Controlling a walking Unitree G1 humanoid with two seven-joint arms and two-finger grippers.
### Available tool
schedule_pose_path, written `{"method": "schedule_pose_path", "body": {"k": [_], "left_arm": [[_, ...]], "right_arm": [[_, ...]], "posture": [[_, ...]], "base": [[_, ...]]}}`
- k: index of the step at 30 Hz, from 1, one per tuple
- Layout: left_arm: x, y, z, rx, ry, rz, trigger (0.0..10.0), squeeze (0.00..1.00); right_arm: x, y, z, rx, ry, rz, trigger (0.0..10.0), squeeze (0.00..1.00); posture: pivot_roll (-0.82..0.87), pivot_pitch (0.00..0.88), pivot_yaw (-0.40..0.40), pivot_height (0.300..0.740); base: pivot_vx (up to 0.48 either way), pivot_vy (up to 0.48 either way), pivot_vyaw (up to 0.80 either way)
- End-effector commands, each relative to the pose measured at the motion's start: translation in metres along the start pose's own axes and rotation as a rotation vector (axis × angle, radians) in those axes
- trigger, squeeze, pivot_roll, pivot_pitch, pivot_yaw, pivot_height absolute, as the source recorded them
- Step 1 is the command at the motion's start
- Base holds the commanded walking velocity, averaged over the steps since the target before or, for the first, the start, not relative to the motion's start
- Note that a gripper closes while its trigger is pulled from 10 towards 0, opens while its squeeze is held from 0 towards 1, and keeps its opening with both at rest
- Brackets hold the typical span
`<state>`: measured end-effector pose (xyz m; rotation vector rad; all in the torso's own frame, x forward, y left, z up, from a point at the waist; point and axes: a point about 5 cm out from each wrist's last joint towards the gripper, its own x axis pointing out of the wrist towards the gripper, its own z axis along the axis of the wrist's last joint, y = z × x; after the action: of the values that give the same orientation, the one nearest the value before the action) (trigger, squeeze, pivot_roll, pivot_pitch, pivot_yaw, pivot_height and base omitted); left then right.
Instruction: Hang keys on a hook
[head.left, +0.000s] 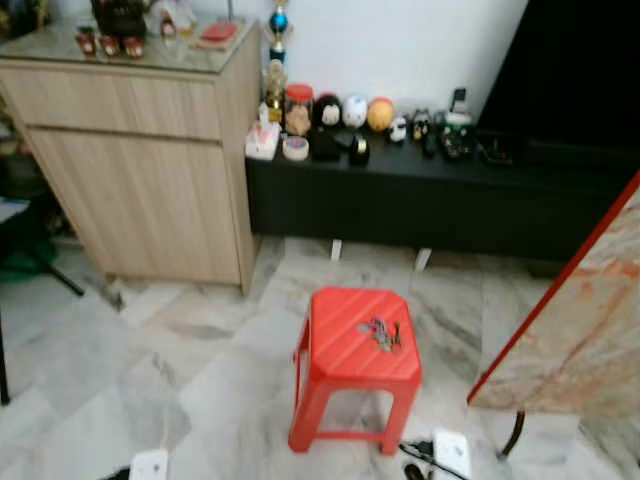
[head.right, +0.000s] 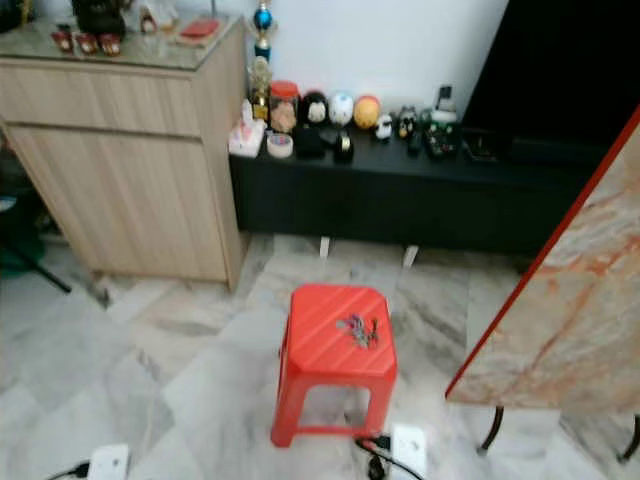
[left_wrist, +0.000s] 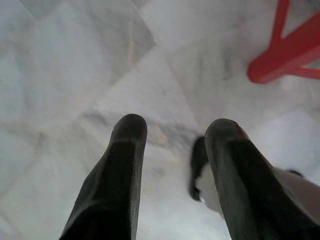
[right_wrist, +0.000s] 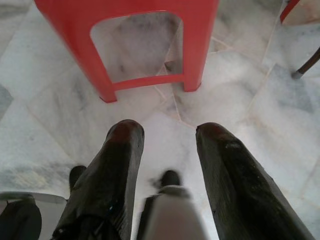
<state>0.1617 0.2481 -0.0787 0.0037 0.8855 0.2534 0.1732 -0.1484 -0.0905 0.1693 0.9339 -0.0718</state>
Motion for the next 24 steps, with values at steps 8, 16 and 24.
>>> {"method": "schedule_pose_path", "body": {"k": [8,16,24], "left_arm": [[-0.0007,-0.0099,-0.0056,0.010,0.018,-0.023,10.0,0.00],[-0.0003,-0.0122,-0.0035,0.003,0.005,-0.026,10.0,0.00],[0.0003,-0.0138,-0.0011,-0.007,-0.003,-0.026,10.0,0.00]], "right_arm": [[-0.0018,-0.0127,-0.0036,0.028,0.010,-0.037,10.0,0.00],[-0.0016,-0.0114,-0.0033,0.031,0.008,-0.035,10.0,0.00],[-0.0011,-0.0109,-0.0011,0.026,0.004,-0.032,10.0,0.00]], "posture": [[0.08,0.010,-0.077,0.740],[0.08,0.017,-0.081,0.740],[0.08,0.024,-0.081,0.740]], "base": [[0.000,0.000,0.00],[0.000,0.000,0.00],[0.000,0.000,0.00]]}}
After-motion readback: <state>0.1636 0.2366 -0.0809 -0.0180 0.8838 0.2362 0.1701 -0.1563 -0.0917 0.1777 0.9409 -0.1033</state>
